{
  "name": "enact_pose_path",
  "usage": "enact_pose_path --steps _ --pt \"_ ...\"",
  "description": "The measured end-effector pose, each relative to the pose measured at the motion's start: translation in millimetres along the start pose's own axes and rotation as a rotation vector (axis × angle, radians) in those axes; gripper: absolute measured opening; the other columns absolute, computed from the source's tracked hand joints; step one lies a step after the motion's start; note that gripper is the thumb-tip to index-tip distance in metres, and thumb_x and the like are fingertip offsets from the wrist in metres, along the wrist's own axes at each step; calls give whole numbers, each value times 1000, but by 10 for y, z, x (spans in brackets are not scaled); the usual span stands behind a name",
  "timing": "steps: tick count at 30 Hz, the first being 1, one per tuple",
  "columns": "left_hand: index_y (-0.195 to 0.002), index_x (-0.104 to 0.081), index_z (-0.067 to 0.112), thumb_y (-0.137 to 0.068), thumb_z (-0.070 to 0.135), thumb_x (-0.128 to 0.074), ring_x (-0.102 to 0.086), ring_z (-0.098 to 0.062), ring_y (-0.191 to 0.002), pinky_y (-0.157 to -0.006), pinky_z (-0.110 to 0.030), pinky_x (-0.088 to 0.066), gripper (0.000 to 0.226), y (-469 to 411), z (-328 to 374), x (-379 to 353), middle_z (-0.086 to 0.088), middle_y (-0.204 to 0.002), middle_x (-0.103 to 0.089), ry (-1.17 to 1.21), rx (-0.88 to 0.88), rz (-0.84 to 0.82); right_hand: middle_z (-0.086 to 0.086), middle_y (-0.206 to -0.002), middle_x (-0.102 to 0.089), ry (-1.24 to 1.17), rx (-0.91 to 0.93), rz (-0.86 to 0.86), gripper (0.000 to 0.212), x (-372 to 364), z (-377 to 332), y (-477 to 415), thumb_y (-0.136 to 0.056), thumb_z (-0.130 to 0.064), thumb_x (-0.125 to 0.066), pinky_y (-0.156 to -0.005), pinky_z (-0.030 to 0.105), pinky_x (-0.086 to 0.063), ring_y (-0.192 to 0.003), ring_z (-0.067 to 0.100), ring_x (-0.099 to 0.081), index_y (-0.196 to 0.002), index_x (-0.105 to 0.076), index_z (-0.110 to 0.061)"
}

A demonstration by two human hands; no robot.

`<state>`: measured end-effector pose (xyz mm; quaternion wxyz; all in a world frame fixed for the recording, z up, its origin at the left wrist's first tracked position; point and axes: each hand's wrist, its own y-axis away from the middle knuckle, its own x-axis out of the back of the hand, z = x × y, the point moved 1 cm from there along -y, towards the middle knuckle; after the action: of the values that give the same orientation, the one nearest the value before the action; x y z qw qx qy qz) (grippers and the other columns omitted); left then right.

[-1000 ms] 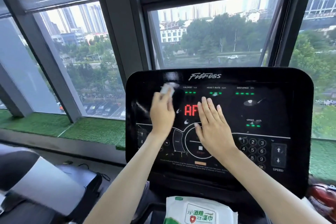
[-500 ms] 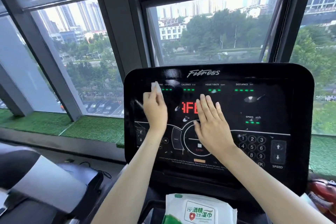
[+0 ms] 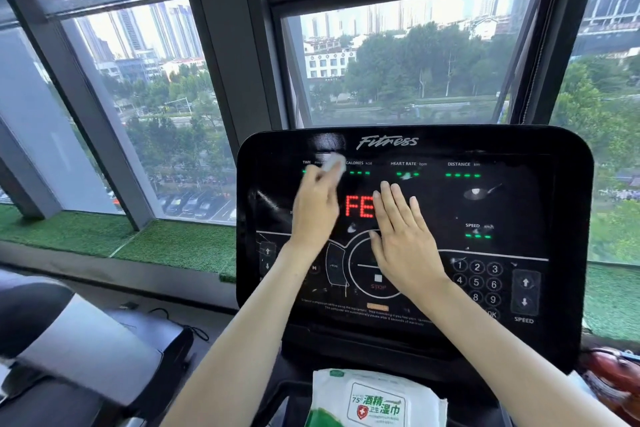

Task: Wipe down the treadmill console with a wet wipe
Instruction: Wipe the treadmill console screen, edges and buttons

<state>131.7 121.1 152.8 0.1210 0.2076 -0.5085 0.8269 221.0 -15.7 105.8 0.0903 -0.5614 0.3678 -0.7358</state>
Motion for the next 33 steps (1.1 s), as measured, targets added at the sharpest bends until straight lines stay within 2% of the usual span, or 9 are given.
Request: enact_pose_path --steps 2,6,11,15,20,24,25,29,33 --pt "-130 -54 18 -92 1 -51 -42 -3 -68 -70 -11 -43 42 -7 24 -2 1 -89 -42 35 171 116 17 -155 -20 2 1 -4 59 10 6 1 -96 -31 -28 -116 45 -17 -144 28 -16 -146 -24 1" --pt "-127 -56 14 -89 -3 -54 -48 -13 -77 -71 -29 -51 42 117 188 -92 -1 -90 -44 -19 -252 -124 17 -155 -20 -26 17 -14 59 17 21 -9 -95 -29 -29 -116 46 -20 -144 27 -16 -145 -26 2" --pt "-128 -56 14 -92 -1 -50 -41 -1 -70 -74 -19 -46 39 10 169 -97 1 -90 -41 98 199 151 12 -156 -16 -177 89 -19 54 129 168 7 -98 -21 -36 -117 40 -17 -144 19 -9 -146 -25 -1" --pt "-126 -57 12 -89 -2 -54 -52 -15 -83 -78 -27 -50 40 174 445 -269 -5 -94 -49 26 -321 -130 13 -154 -23 -170 20 37 53 241 343 162 -96 -22 -31 -117 41 -20 -144 20 -16 -144 -29 0" --pt "-132 -53 17 -92 2 -51 -43 -7 -71 -75 -15 -43 42 45 383 -242 -4 -93 -42 125 162 117 19 -148 -35 -96 -84 62 52 263 426 288 -96 -24 -30 -114 44 -26 -140 29 -28 -139 -38 4" --pt "-125 -55 10 -88 -5 -53 -52 -19 -75 -69 -35 -53 40 169 609 -369 -9 -93 -48 37 -320 -160 20 -147 -37 -19 -73 50 52 231 452 316 -95 -23 -31 -112 47 -29 -138 30 -32 -136 -42 5" --pt "-124 -56 10 -88 -5 -53 -53 -21 -76 -71 -36 -53 40 117 557 -360 -9 -94 -48 29 -330 -176 20 -147 -37 -12 -72 51 52 229 452 315 -94 -23 -31 -112 47 -28 -138 29 -33 -136 -42 4" --pt "-124 -58 11 -89 -6 -52 -46 -13 -77 -80 -23 -45 40 8 510 -330 -3 -92 -43 111 50 41 19 -147 -37 2 -74 44 52 223 449 308 -93 -22 -31 -113 46 -27 -138 29 -32 -137 -42 4" --pt "-124 -58 6 -85 -10 -55 -50 -21 -81 -75 -36 -51 42 150 626 -410 -8 -92 -47 38 -358 -191 20 -148 -34 4 -64 36 53 203 459 311 -93 -21 -31 -114 45 -26 -139 30 -30 -138 -40 5"
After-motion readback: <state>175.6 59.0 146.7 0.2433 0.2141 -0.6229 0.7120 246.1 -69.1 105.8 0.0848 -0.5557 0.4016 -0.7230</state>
